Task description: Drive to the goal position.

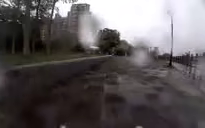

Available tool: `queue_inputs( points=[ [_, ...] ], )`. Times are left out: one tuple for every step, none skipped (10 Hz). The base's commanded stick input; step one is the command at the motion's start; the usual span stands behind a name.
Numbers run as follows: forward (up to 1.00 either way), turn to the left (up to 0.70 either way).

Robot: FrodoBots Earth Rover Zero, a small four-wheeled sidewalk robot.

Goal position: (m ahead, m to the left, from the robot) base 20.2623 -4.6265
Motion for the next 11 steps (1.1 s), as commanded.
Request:
queue_inputs(
  points=[
    [1.0,0.0],
    [1.0,0.0],
    [1.0,0.0],
    [1.0,0.0],
    [1.0,-0.16],
    [1.0,-0.38],
    [1.0,-0.4],
    [1.0,-0.4],
    [1.0,-0.4],
    [1.0,-0.4],
    [1.0,-0.4]
  ],
)
